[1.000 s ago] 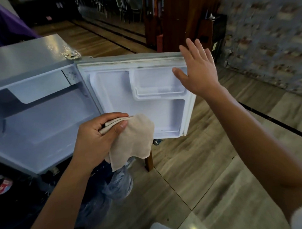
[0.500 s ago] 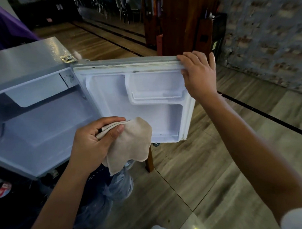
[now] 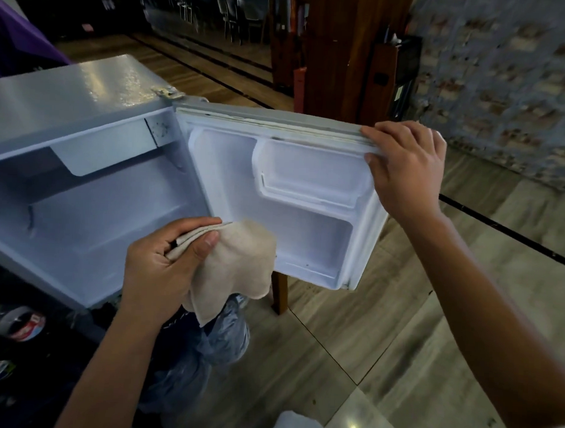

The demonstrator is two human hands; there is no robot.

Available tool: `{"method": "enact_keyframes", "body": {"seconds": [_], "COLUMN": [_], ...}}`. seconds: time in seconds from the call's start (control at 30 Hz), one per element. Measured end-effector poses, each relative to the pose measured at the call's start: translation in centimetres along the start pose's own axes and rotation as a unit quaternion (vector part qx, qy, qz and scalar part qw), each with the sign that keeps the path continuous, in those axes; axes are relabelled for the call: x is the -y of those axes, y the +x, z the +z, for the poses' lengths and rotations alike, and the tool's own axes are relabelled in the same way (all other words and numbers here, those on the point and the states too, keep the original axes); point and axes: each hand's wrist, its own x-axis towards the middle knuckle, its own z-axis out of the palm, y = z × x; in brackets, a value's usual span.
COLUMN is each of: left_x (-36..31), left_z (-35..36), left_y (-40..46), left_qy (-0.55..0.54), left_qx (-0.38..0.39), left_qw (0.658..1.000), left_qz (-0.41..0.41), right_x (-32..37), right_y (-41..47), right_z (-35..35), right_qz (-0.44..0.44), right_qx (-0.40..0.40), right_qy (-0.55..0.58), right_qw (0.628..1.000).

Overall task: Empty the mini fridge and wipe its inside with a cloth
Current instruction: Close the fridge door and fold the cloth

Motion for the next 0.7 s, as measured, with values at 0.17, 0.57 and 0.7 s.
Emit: {"method": "enact_keyframes", "body": {"seconds": [0.17,0.57,0.7], "left_x": [0.6,2.7,3.4], "left_z": [-3.3,-11.9,-15.0], "left_y": [-1.7,-5.9,-6.9], "left_qy": [-0.009,0.006,0.002], "left_qx": [-0.021,-0.069,-0.147], "left_qw": [1.000,0.997,0.989], "left_qz": [-0.007,-0.034,-0.035], "right_x": [4.7,19.2,23.5], "right_y": [-2.5,-6.6,-6.5], "right_z": [-4.3,-10.4,-10.5], "right_qz": [-0.020,-0.069,-0.117], "right_qx": [0.027,0.119,0.197], "right_qy": [0.043,0.200,0.278], "right_qw": [0.998,0.970,0.933]}}
